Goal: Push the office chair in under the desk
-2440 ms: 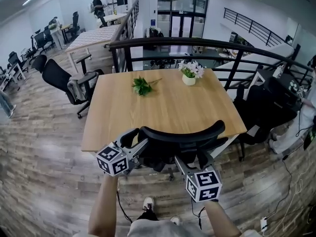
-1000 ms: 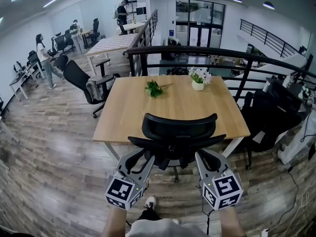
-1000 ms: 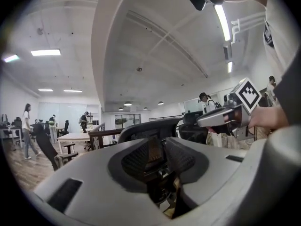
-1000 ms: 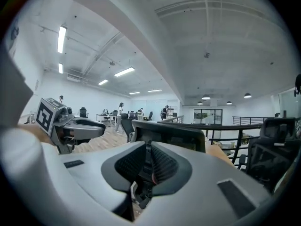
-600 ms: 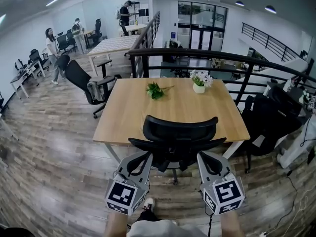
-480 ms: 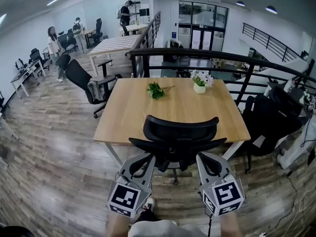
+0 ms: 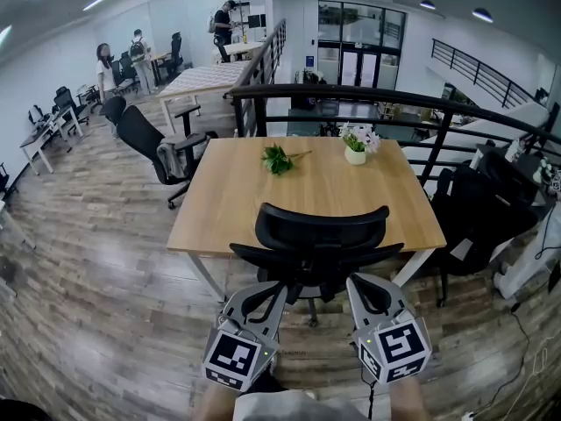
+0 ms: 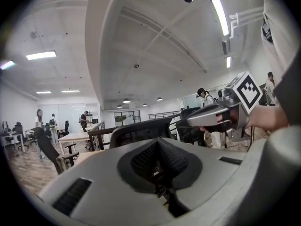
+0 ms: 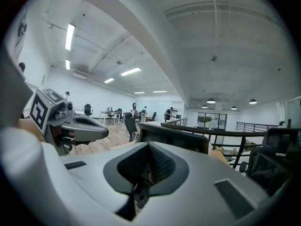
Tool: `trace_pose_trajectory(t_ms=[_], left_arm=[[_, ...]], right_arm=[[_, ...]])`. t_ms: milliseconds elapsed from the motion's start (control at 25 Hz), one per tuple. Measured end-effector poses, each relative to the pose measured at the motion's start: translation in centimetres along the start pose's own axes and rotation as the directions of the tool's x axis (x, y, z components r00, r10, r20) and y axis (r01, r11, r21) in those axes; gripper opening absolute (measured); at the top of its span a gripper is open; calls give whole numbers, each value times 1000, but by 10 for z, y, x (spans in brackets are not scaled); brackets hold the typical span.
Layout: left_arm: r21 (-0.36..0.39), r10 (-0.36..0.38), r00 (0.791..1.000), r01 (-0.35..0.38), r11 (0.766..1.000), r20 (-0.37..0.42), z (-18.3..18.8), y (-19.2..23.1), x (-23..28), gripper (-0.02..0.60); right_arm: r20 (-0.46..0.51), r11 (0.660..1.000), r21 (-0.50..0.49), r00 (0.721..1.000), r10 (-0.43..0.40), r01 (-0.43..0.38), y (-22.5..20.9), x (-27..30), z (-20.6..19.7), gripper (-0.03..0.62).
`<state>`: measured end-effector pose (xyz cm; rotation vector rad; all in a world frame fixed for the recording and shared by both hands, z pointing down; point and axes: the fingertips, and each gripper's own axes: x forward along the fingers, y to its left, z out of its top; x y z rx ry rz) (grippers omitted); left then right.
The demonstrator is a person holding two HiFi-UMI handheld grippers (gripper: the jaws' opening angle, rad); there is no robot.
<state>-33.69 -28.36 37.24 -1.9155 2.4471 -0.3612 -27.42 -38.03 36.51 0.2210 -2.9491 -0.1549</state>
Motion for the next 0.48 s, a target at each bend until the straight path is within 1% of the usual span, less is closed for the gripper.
trace_pose_trajectory(t_ms=[120, 480], left_arm=[[3, -10, 1000, 10, 1000, -3, -2, -5, 2, 12], [1, -19, 1000, 19, 1000, -11, -4, -10, 6, 12]], right_arm=[[-15, 1000, 18, 1000, -2, 3, 0, -1, -8, 20], [-45, 999, 32, 999, -7, 9, -5, -6, -22, 20]])
